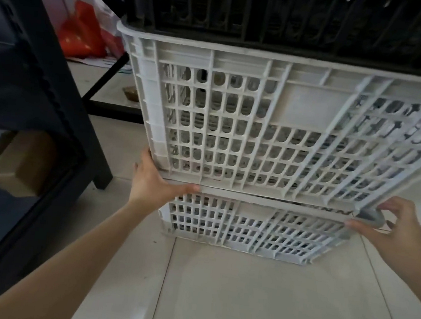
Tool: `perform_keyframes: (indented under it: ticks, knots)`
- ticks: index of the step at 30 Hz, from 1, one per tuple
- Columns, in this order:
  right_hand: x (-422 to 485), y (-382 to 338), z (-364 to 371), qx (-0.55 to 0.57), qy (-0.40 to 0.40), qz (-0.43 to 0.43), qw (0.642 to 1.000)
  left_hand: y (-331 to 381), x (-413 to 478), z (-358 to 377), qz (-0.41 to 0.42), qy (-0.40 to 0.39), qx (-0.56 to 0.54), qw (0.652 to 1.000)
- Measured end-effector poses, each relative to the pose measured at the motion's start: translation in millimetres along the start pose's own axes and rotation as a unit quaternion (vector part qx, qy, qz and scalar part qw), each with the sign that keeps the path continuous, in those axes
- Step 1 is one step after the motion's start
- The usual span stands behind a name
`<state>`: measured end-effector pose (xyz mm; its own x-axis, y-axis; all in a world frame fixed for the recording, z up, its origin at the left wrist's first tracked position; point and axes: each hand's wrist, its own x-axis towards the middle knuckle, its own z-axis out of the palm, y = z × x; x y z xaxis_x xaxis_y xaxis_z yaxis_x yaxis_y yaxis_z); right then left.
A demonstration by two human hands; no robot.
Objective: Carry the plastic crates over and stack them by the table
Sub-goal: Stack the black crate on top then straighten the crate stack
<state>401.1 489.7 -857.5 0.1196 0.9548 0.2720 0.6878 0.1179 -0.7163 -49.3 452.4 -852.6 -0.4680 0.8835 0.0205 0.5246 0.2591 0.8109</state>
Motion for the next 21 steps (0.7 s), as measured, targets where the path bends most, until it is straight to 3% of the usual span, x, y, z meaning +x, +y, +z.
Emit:
perform_keyframes:
  ticks: [21]
  knots:
    - [-13,-4,-1,-0.043,0.044,-0.004,0.998,2,0,1,-0.003,0.001,0.051,0.999]
